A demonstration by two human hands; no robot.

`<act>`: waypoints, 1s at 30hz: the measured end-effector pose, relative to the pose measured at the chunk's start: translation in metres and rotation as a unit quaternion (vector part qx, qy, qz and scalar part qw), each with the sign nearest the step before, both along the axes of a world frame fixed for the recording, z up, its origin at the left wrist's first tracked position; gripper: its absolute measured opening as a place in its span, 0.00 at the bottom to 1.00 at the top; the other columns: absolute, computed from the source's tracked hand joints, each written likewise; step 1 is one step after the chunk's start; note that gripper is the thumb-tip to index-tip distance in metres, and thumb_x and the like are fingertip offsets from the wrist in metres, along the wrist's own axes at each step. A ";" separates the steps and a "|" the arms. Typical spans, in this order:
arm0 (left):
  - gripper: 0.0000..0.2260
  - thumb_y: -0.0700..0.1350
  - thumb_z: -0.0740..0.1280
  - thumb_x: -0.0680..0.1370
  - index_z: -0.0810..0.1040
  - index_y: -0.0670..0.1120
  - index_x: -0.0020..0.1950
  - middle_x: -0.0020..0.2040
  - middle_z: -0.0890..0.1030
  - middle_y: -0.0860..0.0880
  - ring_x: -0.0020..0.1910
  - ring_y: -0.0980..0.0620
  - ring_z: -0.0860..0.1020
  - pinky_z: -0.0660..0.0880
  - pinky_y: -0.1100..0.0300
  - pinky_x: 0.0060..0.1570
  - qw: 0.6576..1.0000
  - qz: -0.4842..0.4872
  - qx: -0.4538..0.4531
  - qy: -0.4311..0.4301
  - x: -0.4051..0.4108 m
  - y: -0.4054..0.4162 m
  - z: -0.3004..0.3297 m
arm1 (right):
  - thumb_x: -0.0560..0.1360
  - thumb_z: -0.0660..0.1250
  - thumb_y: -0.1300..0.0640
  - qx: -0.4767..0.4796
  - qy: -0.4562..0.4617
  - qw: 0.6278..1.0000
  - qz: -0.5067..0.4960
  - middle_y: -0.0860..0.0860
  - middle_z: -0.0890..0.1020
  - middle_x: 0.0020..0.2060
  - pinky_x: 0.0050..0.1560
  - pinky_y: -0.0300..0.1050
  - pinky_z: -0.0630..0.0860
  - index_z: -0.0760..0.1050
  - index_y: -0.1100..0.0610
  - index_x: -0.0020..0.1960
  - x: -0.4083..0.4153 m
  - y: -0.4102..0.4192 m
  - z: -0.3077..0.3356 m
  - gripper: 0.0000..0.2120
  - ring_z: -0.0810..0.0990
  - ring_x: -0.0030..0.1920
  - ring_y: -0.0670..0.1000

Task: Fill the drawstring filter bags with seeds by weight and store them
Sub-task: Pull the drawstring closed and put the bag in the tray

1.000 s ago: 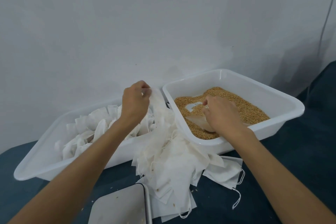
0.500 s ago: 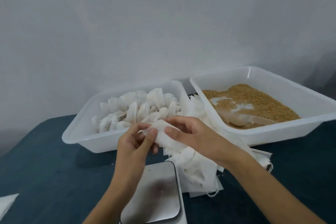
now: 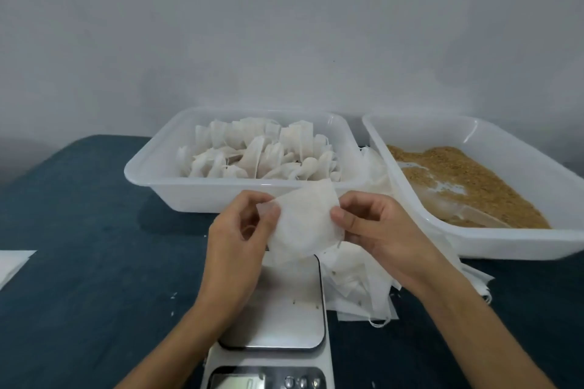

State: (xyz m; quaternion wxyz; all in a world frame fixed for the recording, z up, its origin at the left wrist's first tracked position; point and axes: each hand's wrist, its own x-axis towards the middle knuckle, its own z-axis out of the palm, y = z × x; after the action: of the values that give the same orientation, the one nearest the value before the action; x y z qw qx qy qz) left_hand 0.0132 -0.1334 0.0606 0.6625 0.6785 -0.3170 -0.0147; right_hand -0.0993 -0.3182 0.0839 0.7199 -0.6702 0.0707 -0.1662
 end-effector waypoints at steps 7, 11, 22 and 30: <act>0.06 0.43 0.75 0.76 0.78 0.48 0.46 0.40 0.80 0.53 0.40 0.50 0.79 0.77 0.59 0.43 0.990 0.000 -0.018 -0.139 -0.019 -0.003 0.002 | 0.69 0.78 0.51 0.005 -0.053 0.997 -0.059 0.60 0.74 0.37 0.44 0.50 0.72 0.70 0.66 0.39 0.007 0.021 -0.012 0.23 0.73 0.39 0.55; 0.03 0.45 0.73 0.77 0.82 0.48 0.45 0.42 0.84 0.48 0.44 0.45 0.84 0.81 0.53 0.48 0.994 -0.098 -0.010 -0.047 -0.027 -0.003 0.001 | 0.69 0.78 0.53 -0.043 -0.055 0.995 -0.064 0.64 0.80 0.35 0.47 0.53 0.79 0.76 0.60 0.36 0.005 0.030 -0.009 0.14 0.79 0.39 0.57; 0.07 0.34 0.72 0.76 0.83 0.46 0.45 0.45 0.82 0.52 0.46 0.47 0.82 0.79 0.56 0.48 0.992 -0.038 -0.014 -0.118 -0.023 -0.004 -0.003 | 0.77 0.71 0.58 -0.064 -0.058 0.995 -0.049 0.54 0.83 0.36 0.44 0.42 0.79 0.84 0.61 0.44 0.005 0.035 -0.010 0.07 0.80 0.39 0.52; 0.05 0.42 0.72 0.81 0.83 0.48 0.45 0.40 0.85 0.49 0.42 0.48 0.84 0.81 0.49 0.50 0.999 -0.050 -0.008 -0.009 -0.019 -0.005 -0.005 | 0.76 0.73 0.64 -0.097 -0.094 0.990 -0.049 0.53 0.83 0.40 0.47 0.42 0.79 0.76 0.57 0.47 0.005 0.044 -0.015 0.06 0.83 0.44 0.52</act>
State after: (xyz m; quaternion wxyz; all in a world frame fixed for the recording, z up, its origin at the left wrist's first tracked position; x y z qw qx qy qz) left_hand -0.0054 -0.1380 0.0560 0.6636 0.6562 -0.3570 -0.0390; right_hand -0.0947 -0.2741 0.0690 0.6461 -0.7138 0.0194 -0.2696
